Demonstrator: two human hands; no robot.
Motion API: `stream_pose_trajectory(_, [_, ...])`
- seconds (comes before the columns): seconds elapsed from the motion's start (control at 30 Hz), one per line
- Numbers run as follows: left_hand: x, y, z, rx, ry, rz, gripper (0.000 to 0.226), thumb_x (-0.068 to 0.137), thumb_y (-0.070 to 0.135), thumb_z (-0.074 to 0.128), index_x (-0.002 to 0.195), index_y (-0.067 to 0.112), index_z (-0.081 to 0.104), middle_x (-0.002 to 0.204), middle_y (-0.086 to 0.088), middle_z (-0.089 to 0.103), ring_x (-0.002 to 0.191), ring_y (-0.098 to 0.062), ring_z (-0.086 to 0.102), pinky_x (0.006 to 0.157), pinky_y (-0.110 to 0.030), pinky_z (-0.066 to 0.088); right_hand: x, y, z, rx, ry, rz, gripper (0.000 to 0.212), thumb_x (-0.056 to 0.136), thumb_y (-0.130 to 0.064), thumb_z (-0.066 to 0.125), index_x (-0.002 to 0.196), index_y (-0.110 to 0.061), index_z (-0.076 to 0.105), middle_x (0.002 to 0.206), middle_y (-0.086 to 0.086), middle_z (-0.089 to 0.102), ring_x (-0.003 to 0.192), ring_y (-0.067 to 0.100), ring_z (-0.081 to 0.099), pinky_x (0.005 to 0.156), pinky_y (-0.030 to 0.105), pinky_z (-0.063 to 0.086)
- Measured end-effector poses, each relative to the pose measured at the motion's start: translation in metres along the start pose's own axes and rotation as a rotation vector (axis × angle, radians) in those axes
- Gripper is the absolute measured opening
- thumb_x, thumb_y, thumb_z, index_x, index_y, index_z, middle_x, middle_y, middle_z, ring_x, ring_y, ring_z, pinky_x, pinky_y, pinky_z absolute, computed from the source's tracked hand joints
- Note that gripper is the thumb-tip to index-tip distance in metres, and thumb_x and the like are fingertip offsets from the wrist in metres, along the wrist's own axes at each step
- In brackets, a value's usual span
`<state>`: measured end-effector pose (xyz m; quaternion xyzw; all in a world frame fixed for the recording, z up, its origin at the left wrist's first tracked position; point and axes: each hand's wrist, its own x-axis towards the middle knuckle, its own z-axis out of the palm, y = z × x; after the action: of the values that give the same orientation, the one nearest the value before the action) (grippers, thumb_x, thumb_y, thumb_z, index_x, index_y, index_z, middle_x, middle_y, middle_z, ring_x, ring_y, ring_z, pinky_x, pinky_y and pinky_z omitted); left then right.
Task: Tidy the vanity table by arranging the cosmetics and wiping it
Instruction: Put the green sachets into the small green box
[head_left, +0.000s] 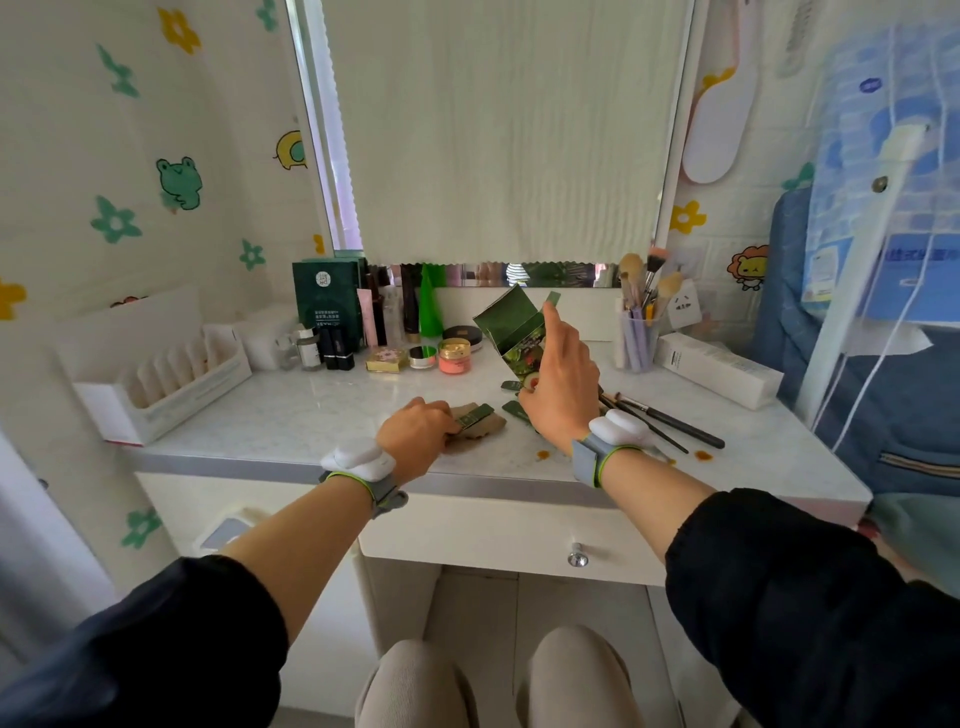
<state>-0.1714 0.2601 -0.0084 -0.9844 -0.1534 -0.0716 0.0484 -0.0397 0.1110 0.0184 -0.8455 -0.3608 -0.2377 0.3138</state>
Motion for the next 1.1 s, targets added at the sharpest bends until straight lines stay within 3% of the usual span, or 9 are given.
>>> stream_pose_trajectory(0.23, [0.008,0.007,-0.008,0.055,-0.099,0.001,0.048,0.095,0.004,0.045,0.136,0.029,0.05,0.122,-0.001,0.049,0.105,-0.025,0.046,0.079,-0.034,0.05,-0.001,0.003,0.0,0.005,-0.001,-0.015,0.106,0.072,-0.015,0.078,0.152,-0.018,0.01,0.138,0.009,0.039,0.123,0.031,0.046,0.094,0.047,0.046])
stream_pose_trajectory(0.43, [0.021,0.001,-0.017,-0.196,-0.179,-0.106,0.037,0.096,0.013,0.047,0.129,0.026,0.059,0.12,-0.005,0.06,0.102,-0.024,0.055,0.076,-0.023,0.038,-0.001,0.007,-0.003,0.0,0.007,-0.012,0.106,0.072,-0.013,0.077,0.152,-0.019,0.008,0.139,0.009,0.038,0.124,0.031,0.045,0.095,0.046,0.045])
stream_pose_trajectory(0.63, [0.023,0.005,-0.026,-0.4,-0.156,-0.237,0.037,0.091,0.016,0.06,0.128,0.016,0.061,0.124,-0.005,0.059,0.112,-0.023,0.055,0.086,-0.021,0.042,0.009,0.019,-0.01,-0.013,0.074,0.008,0.103,0.072,-0.01,0.075,0.153,-0.018,0.01,0.138,0.008,0.041,0.121,0.03,0.048,0.091,0.044,0.047])
stream_pose_trajectory(0.8, [0.029,0.007,-0.034,-0.412,-0.224,-0.303,0.031,0.09,0.013,0.057,0.119,0.014,0.067,0.116,-0.009,0.065,0.105,-0.024,0.059,0.086,-0.028,0.05,0.014,0.026,-0.014,-0.001,0.094,0.007,0.106,0.07,-0.011,0.076,0.152,-0.018,0.011,0.138,0.008,0.041,0.121,0.03,0.048,0.091,0.045,0.048])
stream_pose_trajectory(0.97, [0.033,0.014,-0.031,-0.371,-0.185,-0.356,0.031,0.092,0.014,0.054,0.121,0.012,0.065,0.116,-0.01,0.064,0.105,-0.025,0.059,0.088,-0.03,0.051,0.012,0.03,-0.018,0.013,0.104,0.006,0.108,0.069,-0.011,0.079,0.153,-0.018,0.011,0.14,0.01,0.041,0.123,0.031,0.048,0.095,0.046,0.047])
stream_pose_trajectory(1.1, [0.035,0.022,-0.03,-0.448,-0.135,-0.404,0.029,0.091,0.011,0.052,0.116,0.011,0.066,0.11,-0.009,0.064,0.093,-0.021,0.058,0.081,-0.028,0.052,0.012,0.033,-0.019,0.006,0.099,0.007,0.108,0.07,-0.012,0.079,0.153,-0.018,0.009,0.14,0.009,0.041,0.124,0.03,0.047,0.095,0.046,0.047])
